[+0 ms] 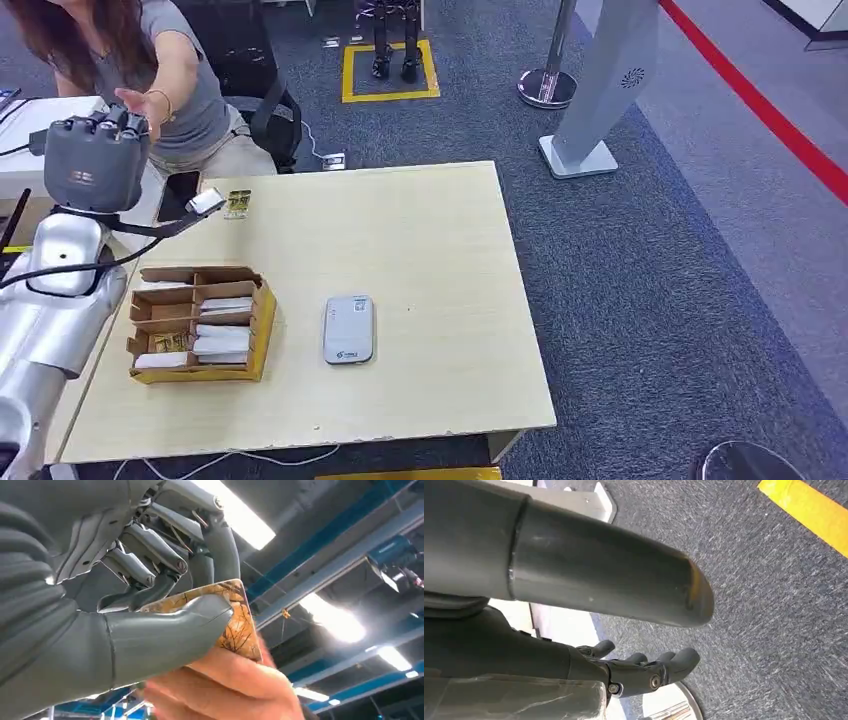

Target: Pass the card to the sensor for recognition and then transmit it.

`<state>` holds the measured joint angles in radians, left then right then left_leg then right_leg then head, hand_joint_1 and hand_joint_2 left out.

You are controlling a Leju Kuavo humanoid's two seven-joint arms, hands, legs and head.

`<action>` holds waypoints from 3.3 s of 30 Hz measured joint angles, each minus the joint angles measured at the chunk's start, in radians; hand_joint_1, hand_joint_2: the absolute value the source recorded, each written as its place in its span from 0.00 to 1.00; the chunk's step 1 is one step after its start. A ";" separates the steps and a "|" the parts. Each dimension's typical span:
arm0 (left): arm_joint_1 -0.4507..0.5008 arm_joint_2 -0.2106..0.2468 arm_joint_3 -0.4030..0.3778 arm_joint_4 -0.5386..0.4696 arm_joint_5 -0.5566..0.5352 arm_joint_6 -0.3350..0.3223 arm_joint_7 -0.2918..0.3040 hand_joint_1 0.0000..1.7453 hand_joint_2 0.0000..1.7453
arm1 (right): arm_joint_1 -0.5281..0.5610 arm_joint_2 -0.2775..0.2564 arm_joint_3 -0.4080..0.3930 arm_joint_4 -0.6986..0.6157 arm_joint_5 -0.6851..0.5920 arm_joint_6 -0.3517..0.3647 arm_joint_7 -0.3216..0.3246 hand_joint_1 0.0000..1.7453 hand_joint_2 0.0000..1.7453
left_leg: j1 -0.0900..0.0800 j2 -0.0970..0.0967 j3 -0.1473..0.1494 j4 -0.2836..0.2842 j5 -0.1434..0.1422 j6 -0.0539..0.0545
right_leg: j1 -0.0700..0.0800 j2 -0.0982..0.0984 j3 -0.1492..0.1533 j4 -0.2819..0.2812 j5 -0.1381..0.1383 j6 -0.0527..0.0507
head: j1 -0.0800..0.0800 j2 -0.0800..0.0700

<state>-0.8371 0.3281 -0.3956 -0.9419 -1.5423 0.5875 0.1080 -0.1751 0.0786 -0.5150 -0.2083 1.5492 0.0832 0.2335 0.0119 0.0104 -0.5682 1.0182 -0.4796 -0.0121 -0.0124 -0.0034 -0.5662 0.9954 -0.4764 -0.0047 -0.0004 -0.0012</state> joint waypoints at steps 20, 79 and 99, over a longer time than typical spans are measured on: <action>-0.021 -0.016 -0.039 0.013 0.000 0.005 0.015 0.00 1.00 | 0.001 0.000 0.006 0.000 -0.004 -0.001 -0.002 0.00 0.00 | 0.000 0.000 0.000 0.000 0.000 0.000 | 0.000 0.000 0.000 0.000 0.000 0.000 | 0.000 0.000; 0.916 -0.182 0.310 -0.724 1.615 -0.775 -0.377 0.00 1.00 | 0.111 -0.004 -0.111 0.000 -0.112 -0.067 0.024 0.00 0.00 | 0.000 0.001 -0.001 0.000 -0.003 0.001 | 0.000 0.000 -0.001 -0.001 -0.002 0.001 | 0.001 0.000; 0.919 -0.225 0.251 -0.743 1.480 -0.617 -0.414 0.00 1.00 | 0.112 -0.006 -0.111 0.000 -0.103 -0.061 0.027 0.00 0.00 | 0.000 0.001 -0.001 0.000 -0.003 0.001 | 0.000 0.000 -0.001 -0.001 -0.002 0.001 | 0.000 0.000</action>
<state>0.0822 0.1030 -0.1446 -1.6854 -0.0618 -0.0294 -0.3059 -0.0627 0.0729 -0.6260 -0.2079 1.4462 0.0225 0.2605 0.0116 0.0110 -0.5693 1.0181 -0.4825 -0.0109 -0.0127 -0.0033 -0.5668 0.9944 -0.4779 -0.0036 0.0000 -0.0011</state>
